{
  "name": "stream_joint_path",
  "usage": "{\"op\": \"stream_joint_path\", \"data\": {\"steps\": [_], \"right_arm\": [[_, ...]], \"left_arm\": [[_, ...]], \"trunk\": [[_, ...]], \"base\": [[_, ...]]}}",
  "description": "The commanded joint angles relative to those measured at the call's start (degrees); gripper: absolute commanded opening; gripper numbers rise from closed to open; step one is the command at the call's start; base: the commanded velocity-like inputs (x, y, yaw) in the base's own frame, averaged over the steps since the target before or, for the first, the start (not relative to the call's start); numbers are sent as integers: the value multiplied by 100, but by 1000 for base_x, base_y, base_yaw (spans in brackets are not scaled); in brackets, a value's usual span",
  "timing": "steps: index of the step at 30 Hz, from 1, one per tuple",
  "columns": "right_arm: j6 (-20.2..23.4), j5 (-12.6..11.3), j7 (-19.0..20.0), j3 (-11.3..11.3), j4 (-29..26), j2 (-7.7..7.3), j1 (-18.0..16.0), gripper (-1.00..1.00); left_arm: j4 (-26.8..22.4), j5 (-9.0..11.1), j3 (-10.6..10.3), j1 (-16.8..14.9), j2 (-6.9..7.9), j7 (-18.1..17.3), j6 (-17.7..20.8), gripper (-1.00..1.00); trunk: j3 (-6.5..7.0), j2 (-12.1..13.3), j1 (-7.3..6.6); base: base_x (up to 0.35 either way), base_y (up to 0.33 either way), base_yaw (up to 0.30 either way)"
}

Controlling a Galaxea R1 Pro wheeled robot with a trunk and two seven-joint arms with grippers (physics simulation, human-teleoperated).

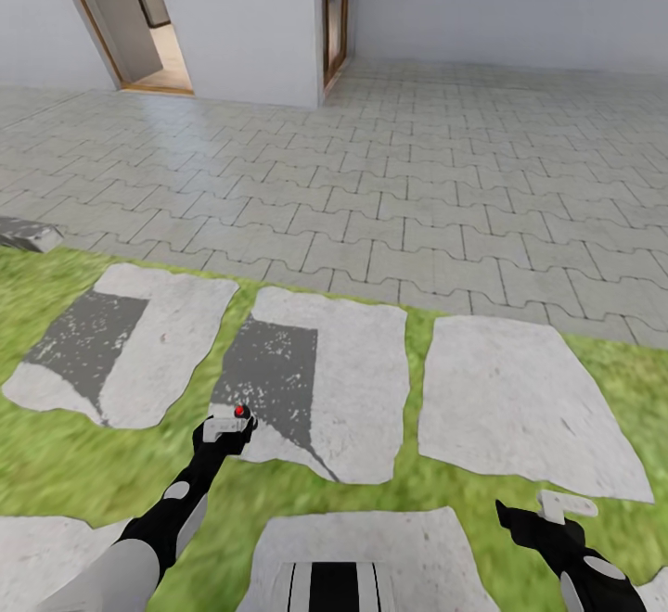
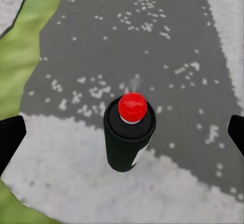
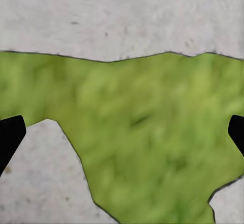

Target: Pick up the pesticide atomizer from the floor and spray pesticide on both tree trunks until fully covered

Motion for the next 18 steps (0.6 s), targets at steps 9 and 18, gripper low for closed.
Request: {"op": "stream_joint_path", "data": {"steps": [9, 18], "right_arm": [[26, -21, 9, -5, -7, 0, -2, 100], [27, -21, 11, -5, -7, 0, -2, 100]], "left_arm": [[4, -40, 41, -1, -4, -40, -18, 100], [4, -40, 42, -1, -4, -40, -18, 100]], "trunk": [[-4, -1, -1], [-105, -5, 7]], "base": [[64, -34, 0], [2, -1, 0]]}}
